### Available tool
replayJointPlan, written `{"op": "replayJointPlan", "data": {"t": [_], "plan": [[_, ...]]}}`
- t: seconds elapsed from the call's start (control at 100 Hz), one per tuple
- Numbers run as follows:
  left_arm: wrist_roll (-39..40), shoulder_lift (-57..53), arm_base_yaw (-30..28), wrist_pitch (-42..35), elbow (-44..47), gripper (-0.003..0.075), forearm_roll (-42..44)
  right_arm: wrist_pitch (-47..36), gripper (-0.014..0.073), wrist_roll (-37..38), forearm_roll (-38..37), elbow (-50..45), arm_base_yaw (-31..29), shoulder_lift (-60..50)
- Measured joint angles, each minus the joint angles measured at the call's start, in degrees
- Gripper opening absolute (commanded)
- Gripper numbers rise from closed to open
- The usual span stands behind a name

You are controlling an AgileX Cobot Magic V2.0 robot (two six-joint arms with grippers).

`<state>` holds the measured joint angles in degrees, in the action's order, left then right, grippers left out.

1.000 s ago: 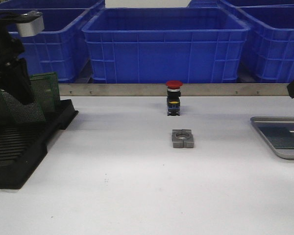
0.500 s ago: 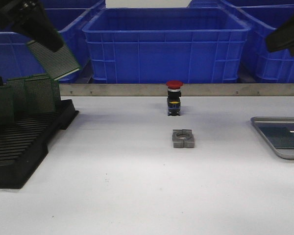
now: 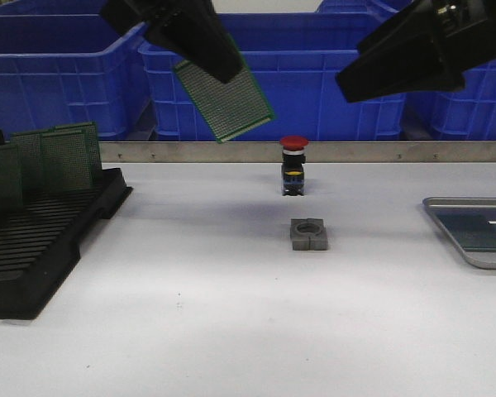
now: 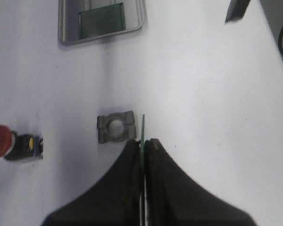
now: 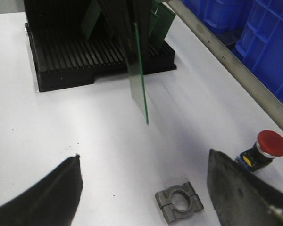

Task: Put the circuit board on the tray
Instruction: 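Grasp the second board's free edge with the right gripper, then release the left gripper and carry the board toward the tray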

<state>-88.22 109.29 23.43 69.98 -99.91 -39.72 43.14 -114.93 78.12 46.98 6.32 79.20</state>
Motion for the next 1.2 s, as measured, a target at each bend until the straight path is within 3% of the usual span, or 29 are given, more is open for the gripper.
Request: {"op": "replayJointPlan", "data": {"t": [0.28,0.35,0.47,0.63,0.77,0.86,1.03,1.1,1.2], "plan": [[0.00,0.00,6.76,0.12,0.00,-0.0020,-0.14,-3.03,0.0561,-0.25,0.89,0.00,5.41,4.02],[0.00,0.00,7.05,0.12,0.00,-0.0020,-0.44,-3.41,0.0525,-0.25,2.96,0.00,5.50,5.38],[0.00,0.00,7.15,0.12,0.00,-0.0020,-1.43,-3.67,0.0314,-0.25,7.48,0.00,5.50,7.09],[0.00,0.00,7.15,-0.52,0.00,-0.0020,-1.83,-2.39,-0.0118,-0.25,9.04,0.00,5.65,8.34],[0.00,0.00,7.15,-0.68,0.00,-0.0005,-1.61,-1.19,-0.0106,-1.62,7.84,0.00,5.94,8.34],[0.31,0.00,7.15,-0.68,0.00,0.0101,-1.61,-1.19,-0.0106,-1.62,7.84,0.00,5.94,8.34],[1.40,0.00,6.67,-0.54,-0.28,0.0470,-1.23,-2.19,-0.0106,0.93,8.76,0.00,5.94,8.34],[1.53,0.00,5.89,0.00,-1.12,0.0534,-0.31,-4.53,-0.0106,3.58,9.32,-0.37,5.94,8.34],[1.77,0.00,4.21,0.09,-2.78,0.0532,0.45,-10.43,-0.0106,8.34,9.83,-1.55,5.32,8.59]]}}
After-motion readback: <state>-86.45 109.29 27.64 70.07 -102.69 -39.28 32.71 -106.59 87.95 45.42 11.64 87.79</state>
